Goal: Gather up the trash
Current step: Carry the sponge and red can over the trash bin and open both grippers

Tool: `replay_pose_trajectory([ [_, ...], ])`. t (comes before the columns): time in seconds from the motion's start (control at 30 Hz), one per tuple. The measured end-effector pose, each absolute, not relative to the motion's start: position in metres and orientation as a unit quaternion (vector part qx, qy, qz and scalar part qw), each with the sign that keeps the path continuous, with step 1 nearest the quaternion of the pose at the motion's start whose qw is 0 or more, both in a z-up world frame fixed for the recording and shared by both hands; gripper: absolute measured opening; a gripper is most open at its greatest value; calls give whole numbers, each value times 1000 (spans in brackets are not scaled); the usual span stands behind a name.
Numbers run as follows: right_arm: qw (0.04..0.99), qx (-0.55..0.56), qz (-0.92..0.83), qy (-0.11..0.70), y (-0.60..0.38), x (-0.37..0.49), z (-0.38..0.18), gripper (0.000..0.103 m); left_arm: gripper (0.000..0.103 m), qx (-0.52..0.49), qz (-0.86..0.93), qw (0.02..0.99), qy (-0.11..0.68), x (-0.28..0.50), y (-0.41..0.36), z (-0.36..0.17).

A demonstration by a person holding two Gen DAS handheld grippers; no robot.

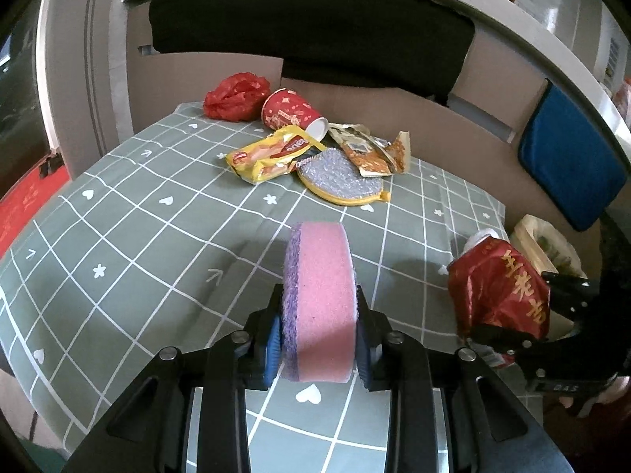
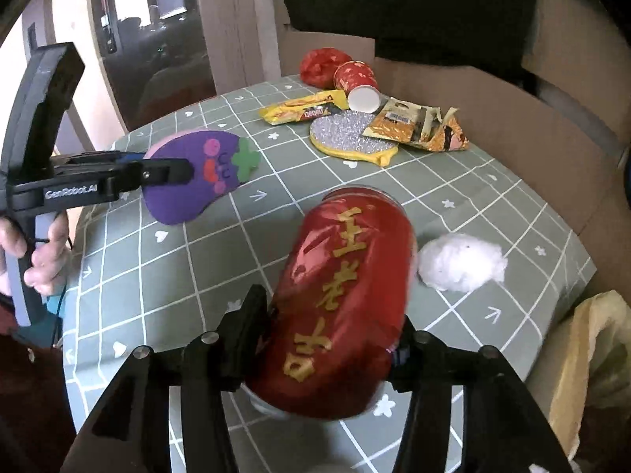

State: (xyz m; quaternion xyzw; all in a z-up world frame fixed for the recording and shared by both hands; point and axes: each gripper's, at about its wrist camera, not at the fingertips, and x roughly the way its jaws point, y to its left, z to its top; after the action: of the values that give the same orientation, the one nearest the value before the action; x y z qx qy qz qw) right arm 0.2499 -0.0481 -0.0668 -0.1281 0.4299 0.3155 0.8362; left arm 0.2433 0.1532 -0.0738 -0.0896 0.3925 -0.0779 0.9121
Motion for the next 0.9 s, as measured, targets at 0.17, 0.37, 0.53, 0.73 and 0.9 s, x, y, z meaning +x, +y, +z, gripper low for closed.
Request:
replay_pose_trajectory([
  [0.17, 839, -129, 316, 424, -43, 253, -69, 48, 31, -92, -78, 916, 384, 240, 151, -69],
  [0.37, 868, -142, 290, 378, -52, 248, -42, 26, 31, -80, -91, 931, 344, 235, 140, -44],
  [0.53, 884, -85, 286, 361, -80, 250, -16, 26, 31, -79, -105, 937, 325, 234, 124, -27],
  [0.73, 889, -26, 280, 361, -112, 255, -1, 26, 31, -72, -120, 938, 316, 236, 101, -18],
  [0.9, 901, -17, 259, 349, -130, 251, 4, 26, 31, -61, -121, 941, 310, 235, 86, -14],
])
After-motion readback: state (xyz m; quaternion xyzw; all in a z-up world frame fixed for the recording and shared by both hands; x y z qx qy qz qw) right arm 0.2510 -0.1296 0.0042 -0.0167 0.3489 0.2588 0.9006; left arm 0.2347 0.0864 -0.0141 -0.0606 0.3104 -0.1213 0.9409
